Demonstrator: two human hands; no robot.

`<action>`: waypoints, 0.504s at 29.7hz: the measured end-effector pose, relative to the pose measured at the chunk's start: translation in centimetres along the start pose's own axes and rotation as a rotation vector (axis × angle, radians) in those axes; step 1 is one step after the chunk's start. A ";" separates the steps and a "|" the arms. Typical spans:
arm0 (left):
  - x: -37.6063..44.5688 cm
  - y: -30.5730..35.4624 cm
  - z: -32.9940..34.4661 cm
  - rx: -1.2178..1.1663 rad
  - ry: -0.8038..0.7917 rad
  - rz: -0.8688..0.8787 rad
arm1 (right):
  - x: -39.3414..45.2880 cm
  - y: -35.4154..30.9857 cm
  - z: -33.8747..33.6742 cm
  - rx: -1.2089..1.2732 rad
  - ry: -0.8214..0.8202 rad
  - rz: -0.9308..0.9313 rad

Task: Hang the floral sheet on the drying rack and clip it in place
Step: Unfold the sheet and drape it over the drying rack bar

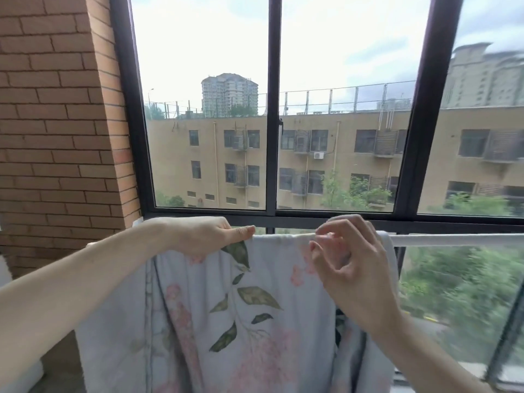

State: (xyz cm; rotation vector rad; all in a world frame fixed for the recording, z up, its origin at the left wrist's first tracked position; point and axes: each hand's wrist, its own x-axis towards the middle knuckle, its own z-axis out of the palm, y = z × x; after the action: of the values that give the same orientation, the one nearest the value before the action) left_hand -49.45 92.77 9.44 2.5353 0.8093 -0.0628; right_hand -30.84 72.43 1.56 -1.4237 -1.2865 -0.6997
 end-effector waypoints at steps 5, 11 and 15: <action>0.8 -0.1 0.3 0.061 0.022 0.016 | -7.6 3.5 -1.1 -0.159 0.037 0.271; 0.1 0.7 0.4 0.057 0.032 -0.026 | -10.5 5.2 -3.2 0.018 0.005 0.629; -0.4 1.1 0.5 0.042 0.007 -0.050 | -7.9 5.4 -5.0 0.093 0.097 0.635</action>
State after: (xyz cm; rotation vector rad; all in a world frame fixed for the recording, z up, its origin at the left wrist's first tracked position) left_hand -49.16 91.53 9.56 2.5560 0.8829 -0.0884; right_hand -26.70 65.72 -5.87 -1.5815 -0.7126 -0.2687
